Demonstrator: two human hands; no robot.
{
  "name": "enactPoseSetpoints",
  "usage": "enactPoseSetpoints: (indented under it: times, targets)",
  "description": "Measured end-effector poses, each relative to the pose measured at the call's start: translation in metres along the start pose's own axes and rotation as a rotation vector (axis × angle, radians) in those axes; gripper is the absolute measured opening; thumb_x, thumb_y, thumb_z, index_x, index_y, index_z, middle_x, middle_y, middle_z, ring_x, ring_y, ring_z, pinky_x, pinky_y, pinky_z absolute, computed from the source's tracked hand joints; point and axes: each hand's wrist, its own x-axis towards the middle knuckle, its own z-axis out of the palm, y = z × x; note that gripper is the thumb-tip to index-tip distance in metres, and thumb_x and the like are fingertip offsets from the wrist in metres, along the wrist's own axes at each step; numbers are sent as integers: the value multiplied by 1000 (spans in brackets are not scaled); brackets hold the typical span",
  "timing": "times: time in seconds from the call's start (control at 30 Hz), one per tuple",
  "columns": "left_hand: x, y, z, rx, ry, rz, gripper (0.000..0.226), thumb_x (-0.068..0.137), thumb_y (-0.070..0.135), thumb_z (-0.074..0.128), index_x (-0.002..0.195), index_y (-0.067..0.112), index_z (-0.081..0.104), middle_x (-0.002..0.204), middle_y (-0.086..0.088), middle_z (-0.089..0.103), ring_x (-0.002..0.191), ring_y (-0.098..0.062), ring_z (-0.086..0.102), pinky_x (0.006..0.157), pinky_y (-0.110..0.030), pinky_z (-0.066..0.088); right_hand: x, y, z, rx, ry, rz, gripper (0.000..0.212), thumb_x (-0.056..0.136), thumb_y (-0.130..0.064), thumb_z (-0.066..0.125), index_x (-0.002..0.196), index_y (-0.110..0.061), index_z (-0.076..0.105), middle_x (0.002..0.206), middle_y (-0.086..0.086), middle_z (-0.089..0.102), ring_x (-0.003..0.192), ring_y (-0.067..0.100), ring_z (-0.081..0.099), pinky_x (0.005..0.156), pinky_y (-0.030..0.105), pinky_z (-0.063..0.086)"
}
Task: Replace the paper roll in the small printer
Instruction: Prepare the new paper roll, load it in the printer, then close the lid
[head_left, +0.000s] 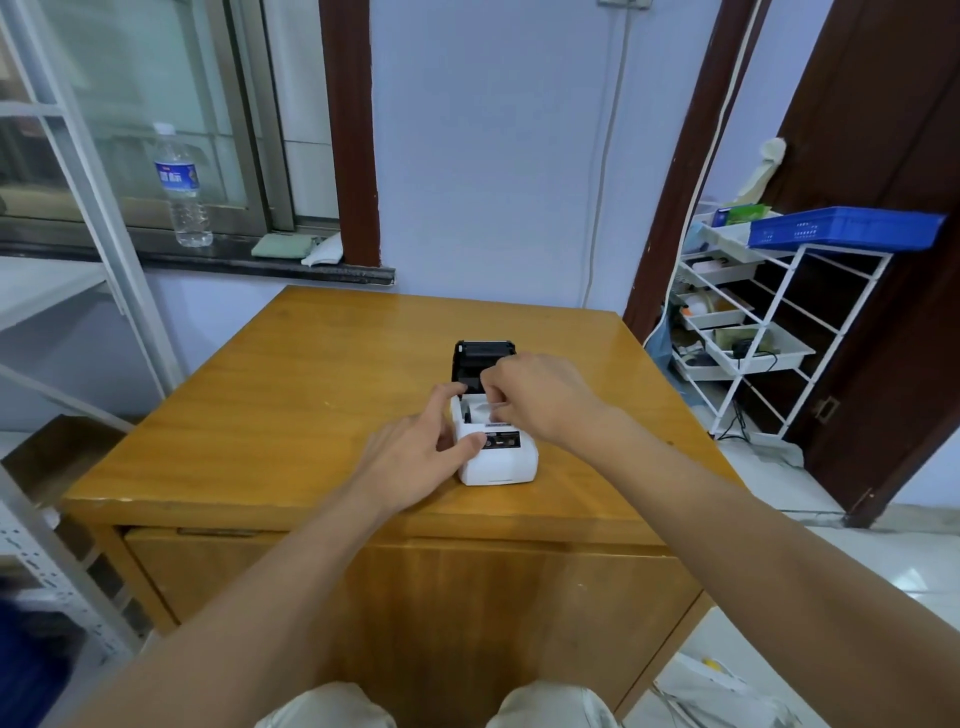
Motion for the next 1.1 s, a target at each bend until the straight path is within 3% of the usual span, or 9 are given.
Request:
enactPoseSetpoints:
  times: [0.13, 0.23, 0.37, 0.47, 0.57, 0.73, 0.83, 0.97, 1.1]
  targets:
    - [-1, 0, -1, -26, 1, -6, 65, 97, 64, 50, 153, 39, 27, 85, 8, 64, 69, -13, 66, 59, -37, 51, -15, -1, -4, -13, 38, -30, 17, 100, -27, 59, 83, -25, 58, 92, -4, 65, 87, 23, 63, 66, 38, 51]
    - [0, 0, 0, -43, 1, -3, 66, 96, 66, 50, 152, 41, 26, 84, 4, 66, 68, -15, 66, 59, -39, 53, -32, 1, -9, -83, 74, -129, 23, 107, -28, 50, 100, -20, 70, 103, -2, 64, 93, 21, 62, 68, 39, 52]
    - [1, -4, 3, -35, 7, 7, 65, 95, 69, 45, 151, 43, 25, 78, 5, 64, 64, -15, 64, 54, -38, 48, -54, 4, 0, -236, 119, -221, 27, 106, -25, 47, 109, -21, 73, 105, -2, 61, 82, 22, 62, 59, 37, 50]
    - [0, -2, 2, 0, 16, 13, 59, 99, 66, 39, 151, 43, 25, 79, 7, 64, 63, -14, 62, 52, -34, 43, -66, 4, 13, -292, 135, -221, 23, 102, -24, 51, 104, -22, 74, 101, -4, 58, 74, 24, 65, 50, 36, 52]
    - [-1, 0, -1, 5, 9, -7, 54, 101, 63, 31, 152, 44, 26, 85, 8, 69, 70, -17, 64, 61, -35, 48, -77, 2, 17, -284, 189, -234, 13, 96, -28, 61, 97, -22, 72, 99, -4, 59, 75, 18, 62, 40, 32, 47]
    - [-4, 5, 1, 111, -1, 10, 74, 94, 78, 29, 158, 43, 17, 82, 10, 64, 64, -9, 59, 52, -32, 39, -89, 0, 21, -281, 185, -203, 19, 99, -32, 59, 109, -23, 72, 106, -5, 59, 84, 12, 60, 40, 30, 45]
    - [-2, 2, 2, 99, 2, -5, 83, 89, 82, 31, 159, 40, 16, 83, 8, 67, 66, -12, 63, 55, -33, 48, -89, -6, 9, -129, 183, -135, 34, 105, -35, 49, 132, -27, 66, 120, -6, 61, 97, 13, 64, 50, 31, 50]
    - [-1, 0, 2, 57, 3, -44, 93, 87, 82, 40, 160, 30, 15, 85, 7, 69, 68, -13, 67, 59, -37, 54, -67, -3, -10, 99, 301, 42, 59, 105, -29, 51, 161, -27, 35, 150, -4, 53, 110, 19, 67, 61, 32, 45]
    - [1, 1, 1, 39, -6, -86, 101, 87, 80, 47, 164, 25, 10, 90, 8, 69, 74, -13, 68, 61, -34, 53, -24, 6, -19, 221, 230, 160, 70, 104, -22, 50, 167, -22, 20, 169, -1, 34, 148, 21, 42, 93, 40, 52]
